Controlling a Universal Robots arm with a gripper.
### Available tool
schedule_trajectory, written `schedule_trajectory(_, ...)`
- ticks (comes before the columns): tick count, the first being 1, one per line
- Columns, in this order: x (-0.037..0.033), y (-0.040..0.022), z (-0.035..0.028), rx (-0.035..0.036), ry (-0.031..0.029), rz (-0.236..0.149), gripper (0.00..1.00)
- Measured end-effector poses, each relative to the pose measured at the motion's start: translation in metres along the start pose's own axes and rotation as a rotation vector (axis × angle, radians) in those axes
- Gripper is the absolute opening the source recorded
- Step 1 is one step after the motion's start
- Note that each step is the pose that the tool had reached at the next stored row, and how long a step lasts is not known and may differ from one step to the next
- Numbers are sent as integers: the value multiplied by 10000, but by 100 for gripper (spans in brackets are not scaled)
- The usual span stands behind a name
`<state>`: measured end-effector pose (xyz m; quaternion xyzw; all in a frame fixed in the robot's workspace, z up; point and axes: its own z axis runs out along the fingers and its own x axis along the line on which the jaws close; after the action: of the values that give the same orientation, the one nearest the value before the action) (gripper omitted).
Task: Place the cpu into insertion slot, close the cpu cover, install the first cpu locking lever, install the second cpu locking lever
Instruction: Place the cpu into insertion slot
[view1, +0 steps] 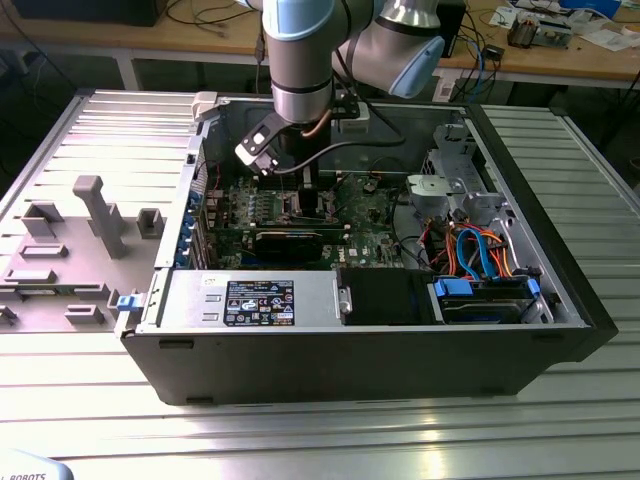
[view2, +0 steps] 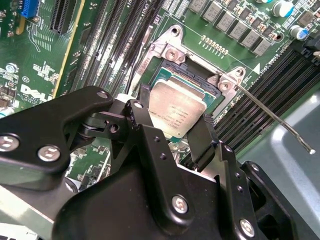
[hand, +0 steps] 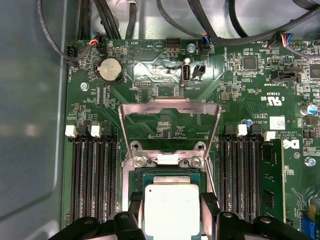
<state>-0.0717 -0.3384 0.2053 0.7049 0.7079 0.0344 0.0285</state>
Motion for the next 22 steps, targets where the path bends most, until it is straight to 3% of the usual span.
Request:
schedule_trajectory(1, 12, 0, 1, 0, -30, 24, 54)
schedule_trajectory(7, 26, -2, 27, 3, -39, 23, 54)
schedule_trajectory(13, 32, -4, 50, 6, -87, 40, 54)
schedule_trajectory(15, 33, -4, 51, 5, -138, 37, 54)
schedule_trajectory(22, 33, -3, 51, 5, -140, 36, 54)
